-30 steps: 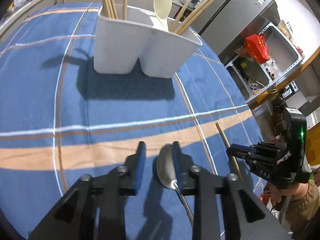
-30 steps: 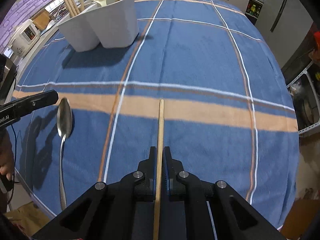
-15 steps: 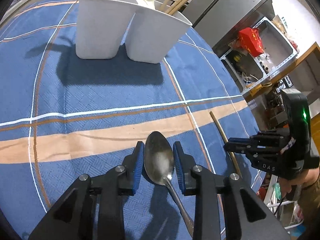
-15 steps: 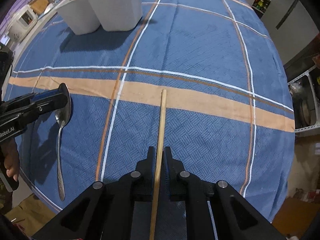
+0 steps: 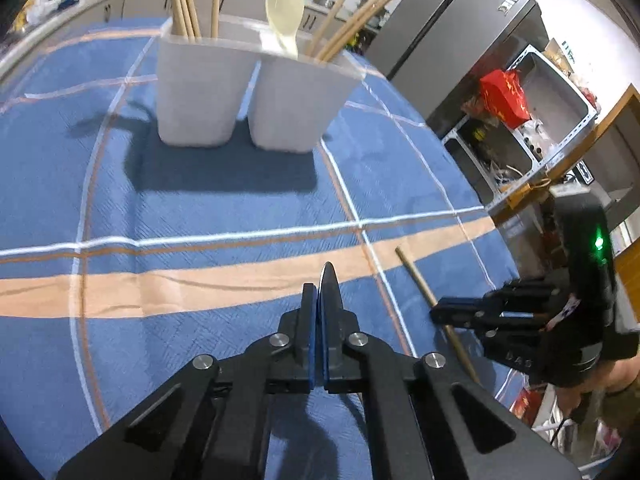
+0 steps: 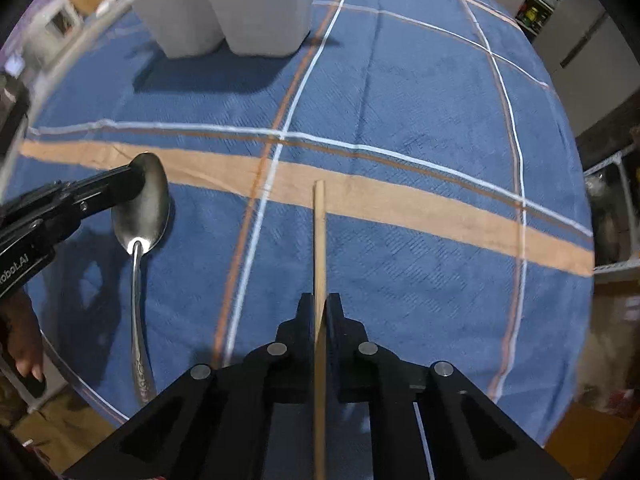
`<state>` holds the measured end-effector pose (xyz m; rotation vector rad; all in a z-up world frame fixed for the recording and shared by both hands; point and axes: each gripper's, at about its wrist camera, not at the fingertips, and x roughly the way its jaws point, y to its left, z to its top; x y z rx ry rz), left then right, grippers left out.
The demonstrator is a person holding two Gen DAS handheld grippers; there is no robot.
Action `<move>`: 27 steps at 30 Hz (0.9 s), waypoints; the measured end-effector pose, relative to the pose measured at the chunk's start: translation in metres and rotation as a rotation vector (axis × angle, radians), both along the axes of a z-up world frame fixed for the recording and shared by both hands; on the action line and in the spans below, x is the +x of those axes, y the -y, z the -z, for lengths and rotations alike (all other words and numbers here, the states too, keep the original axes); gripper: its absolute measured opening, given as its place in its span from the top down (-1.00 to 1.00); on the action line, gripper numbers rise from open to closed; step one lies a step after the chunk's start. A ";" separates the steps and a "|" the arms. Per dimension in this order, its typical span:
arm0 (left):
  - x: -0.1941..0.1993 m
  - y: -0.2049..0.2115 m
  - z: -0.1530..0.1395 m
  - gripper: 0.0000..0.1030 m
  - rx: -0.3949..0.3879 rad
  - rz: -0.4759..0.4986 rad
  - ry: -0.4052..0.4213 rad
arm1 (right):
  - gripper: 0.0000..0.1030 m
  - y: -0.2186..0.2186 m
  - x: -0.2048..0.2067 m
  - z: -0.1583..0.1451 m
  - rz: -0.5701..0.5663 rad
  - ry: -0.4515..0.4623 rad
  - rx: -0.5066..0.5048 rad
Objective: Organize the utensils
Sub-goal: 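Carry the metal spoon and chopstick above the white holder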
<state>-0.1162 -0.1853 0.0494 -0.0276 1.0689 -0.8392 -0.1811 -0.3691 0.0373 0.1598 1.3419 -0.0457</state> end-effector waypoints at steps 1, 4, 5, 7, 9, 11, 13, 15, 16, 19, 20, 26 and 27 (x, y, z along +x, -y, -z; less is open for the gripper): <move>-0.003 -0.003 -0.006 0.97 0.000 -0.010 0.018 | 0.89 0.002 -0.005 0.000 0.018 0.026 0.015; -0.007 -0.012 -0.020 0.97 -0.005 -0.029 0.050 | 0.89 0.009 -0.020 -0.005 0.072 0.102 0.060; -0.009 -0.015 -0.023 0.97 -0.006 -0.033 0.057 | 0.89 0.012 -0.028 -0.009 0.093 0.141 0.084; -0.012 -0.022 -0.031 0.97 -0.009 -0.044 0.076 | 0.89 0.017 -0.040 -0.014 0.121 0.192 0.101; -0.015 -0.027 -0.038 0.97 -0.013 -0.053 0.090 | 0.89 0.019 -0.050 -0.020 0.148 0.245 0.123; -0.019 -0.033 -0.046 0.97 -0.020 -0.058 0.102 | 0.89 0.020 -0.060 -0.027 0.177 0.299 0.139; -0.023 -0.037 -0.055 0.97 -0.026 -0.056 0.116 | 0.89 0.014 -0.067 -0.034 0.197 0.334 0.153; -0.027 -0.037 -0.062 0.97 -0.028 -0.054 0.133 | 0.89 0.014 -0.075 -0.038 0.208 0.370 0.152; -0.029 -0.038 -0.066 0.97 -0.029 -0.053 0.145 | 0.89 0.008 -0.083 -0.044 0.210 0.387 0.152; -0.037 -0.039 -0.079 0.97 -0.033 -0.049 0.179 | 0.89 0.004 -0.091 -0.052 0.206 0.433 0.149; -0.039 -0.039 -0.083 0.97 -0.032 -0.049 0.195 | 0.89 0.002 -0.093 -0.055 0.203 0.446 0.148; -0.055 -0.041 -0.102 0.97 0.006 -0.054 0.305 | 0.89 -0.007 -0.103 -0.072 0.188 0.520 0.151; -0.056 -0.041 -0.103 0.97 0.008 -0.056 0.313 | 0.89 -0.008 -0.105 -0.074 0.186 0.531 0.151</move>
